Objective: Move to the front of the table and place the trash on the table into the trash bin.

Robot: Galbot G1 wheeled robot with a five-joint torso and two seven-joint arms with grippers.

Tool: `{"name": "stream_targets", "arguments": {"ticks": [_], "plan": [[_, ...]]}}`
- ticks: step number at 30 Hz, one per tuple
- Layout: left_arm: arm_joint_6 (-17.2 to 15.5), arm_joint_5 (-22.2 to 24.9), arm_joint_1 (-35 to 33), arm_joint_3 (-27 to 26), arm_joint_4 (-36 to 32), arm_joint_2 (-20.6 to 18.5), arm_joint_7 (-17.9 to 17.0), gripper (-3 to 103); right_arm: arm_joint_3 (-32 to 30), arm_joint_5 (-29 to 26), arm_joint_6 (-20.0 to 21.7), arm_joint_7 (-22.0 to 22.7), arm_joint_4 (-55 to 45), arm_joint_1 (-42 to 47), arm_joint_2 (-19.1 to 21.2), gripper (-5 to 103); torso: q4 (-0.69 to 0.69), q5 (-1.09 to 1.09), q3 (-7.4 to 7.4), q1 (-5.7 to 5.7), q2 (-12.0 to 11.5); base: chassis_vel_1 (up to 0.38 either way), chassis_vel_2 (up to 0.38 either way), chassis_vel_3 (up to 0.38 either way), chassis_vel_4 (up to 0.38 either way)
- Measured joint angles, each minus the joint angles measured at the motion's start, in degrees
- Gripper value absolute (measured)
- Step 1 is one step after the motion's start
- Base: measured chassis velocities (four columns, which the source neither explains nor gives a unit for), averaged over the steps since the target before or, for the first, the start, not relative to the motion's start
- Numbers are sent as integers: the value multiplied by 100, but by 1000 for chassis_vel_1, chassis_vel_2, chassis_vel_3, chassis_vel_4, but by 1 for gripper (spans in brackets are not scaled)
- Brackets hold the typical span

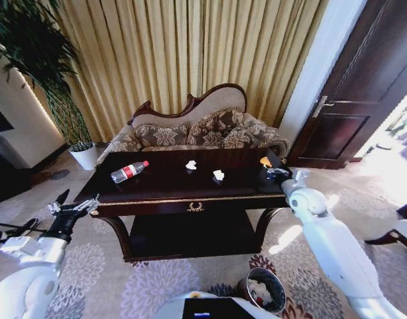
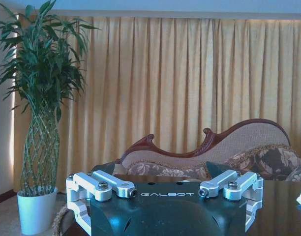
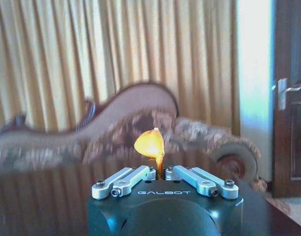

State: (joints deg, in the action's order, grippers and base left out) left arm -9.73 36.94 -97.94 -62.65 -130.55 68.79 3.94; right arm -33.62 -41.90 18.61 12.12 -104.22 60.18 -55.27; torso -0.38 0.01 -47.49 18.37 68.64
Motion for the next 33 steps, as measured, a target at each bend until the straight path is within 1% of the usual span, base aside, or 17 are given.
{"name": "stream_targets", "arguments": {"ticks": [1,2,3,4,5,7,8,13,24,33], "plan": [[0,0,0,0,0,0,0,100,0,0,0,0,0,0,0,4,0,0,0,0,0,0,0,0,0],[2,0,10,7,13,5,0,100,-33,-7,-102,5,-39,55,-40,4,1,-1,0,0,0,0,0,0,0],[2,0,37,21,46,14,-1,100,-90,-15,-445,-8,-141,236,-175,4,0,-2,0,0,0,0,0,0,0],[2,0,37,21,46,14,-1,100,-90,-15,-445,-8,-141,236,-175,4,0,-2,0,0,0,0,0,0,0],[2,0,42,22,55,14,-1,100,-108,-15,-619,-38,-193,335,-262,4,0,-1,0,0,0,0,0,0,0],[2,0,42,23,56,14,-1,100,-110,-13,-674,-51,-211,371,-299,4,0,-2,0,0,0,0,0,0,0],[2,2,41,23,59,3,-1,100,-111,-3,-776,-80,-240,453,-395,4,1,0,0,0,0,0,0,0,0],[2,8,41,20,63,-29,-1,100,-113,35,-811,-175,-327,612,-468,4,0,-1,0,0,0,0,0,0,0],[-1,6,46,40,96,-23,4,100,-141,57,-810,-232,-413,726,-444,4,1,-1,0,2,-1,6,-3,-2,4],[-1,5,31,10,76,-30,7,100,-187,118,-805,-325,-444,807,-456,4,1,-1,0,1,-1,104,-97,-113,97]]}}
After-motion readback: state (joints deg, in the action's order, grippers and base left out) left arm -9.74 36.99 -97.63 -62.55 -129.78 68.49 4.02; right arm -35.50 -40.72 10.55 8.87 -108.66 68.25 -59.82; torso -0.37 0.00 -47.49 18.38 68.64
